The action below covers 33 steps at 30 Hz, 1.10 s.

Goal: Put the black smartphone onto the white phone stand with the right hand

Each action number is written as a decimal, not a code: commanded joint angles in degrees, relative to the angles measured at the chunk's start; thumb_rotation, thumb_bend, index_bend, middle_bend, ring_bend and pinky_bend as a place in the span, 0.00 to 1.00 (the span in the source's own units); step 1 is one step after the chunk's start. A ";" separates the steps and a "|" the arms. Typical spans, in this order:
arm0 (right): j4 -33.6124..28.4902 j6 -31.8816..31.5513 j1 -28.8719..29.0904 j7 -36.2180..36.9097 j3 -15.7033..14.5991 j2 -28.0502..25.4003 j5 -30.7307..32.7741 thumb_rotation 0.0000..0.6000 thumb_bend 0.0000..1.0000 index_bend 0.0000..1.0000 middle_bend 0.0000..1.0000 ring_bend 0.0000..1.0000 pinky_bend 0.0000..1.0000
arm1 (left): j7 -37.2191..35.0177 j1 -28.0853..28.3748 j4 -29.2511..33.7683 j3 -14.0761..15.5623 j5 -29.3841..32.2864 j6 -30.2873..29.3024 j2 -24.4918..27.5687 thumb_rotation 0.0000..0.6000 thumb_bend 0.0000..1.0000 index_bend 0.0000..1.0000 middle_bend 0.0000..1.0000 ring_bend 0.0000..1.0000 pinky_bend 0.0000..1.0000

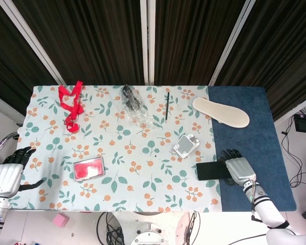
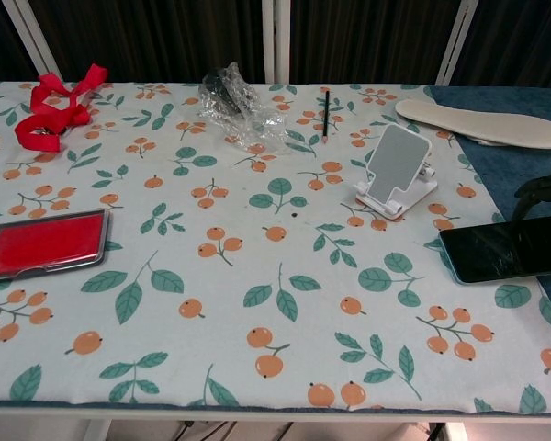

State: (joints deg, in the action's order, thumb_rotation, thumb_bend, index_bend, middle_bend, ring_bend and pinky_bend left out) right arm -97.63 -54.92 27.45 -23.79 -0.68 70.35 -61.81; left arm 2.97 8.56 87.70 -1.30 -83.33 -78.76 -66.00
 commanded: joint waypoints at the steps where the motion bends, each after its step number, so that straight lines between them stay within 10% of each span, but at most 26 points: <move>1: 0.06 -0.83 0.27 -2.85 -0.67 0.24 0.68 1.00 0.29 0.55 0.16 0.18 0.18 | -0.02 0.01 -0.03 -0.02 0.05 0.04 -0.01 0.81 0.00 0.13 0.11 0.11 0.25; 15: -1.58 -4.62 0.50 -8.14 -0.40 -0.27 1.64 1.00 0.34 0.55 0.44 0.45 0.20 | -0.42 -0.10 0.21 -0.04 0.10 -0.01 0.40 0.81 0.00 0.13 0.11 0.11 0.25; 33: -10.05 -14.69 2.26 -9.50 7.03 -13.49 -11.84 1.00 0.36 0.55 0.45 0.47 0.13 | -0.05 -0.34 0.89 -0.42 -0.22 -1.16 0.80 0.81 0.00 0.13 0.11 0.11 0.25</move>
State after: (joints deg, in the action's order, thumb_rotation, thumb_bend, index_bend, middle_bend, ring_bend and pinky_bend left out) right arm -105.34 -69.23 28.00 -29.84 4.27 59.45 -72.15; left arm 2.92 8.23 88.56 -1.70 -83.52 -79.89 -65.21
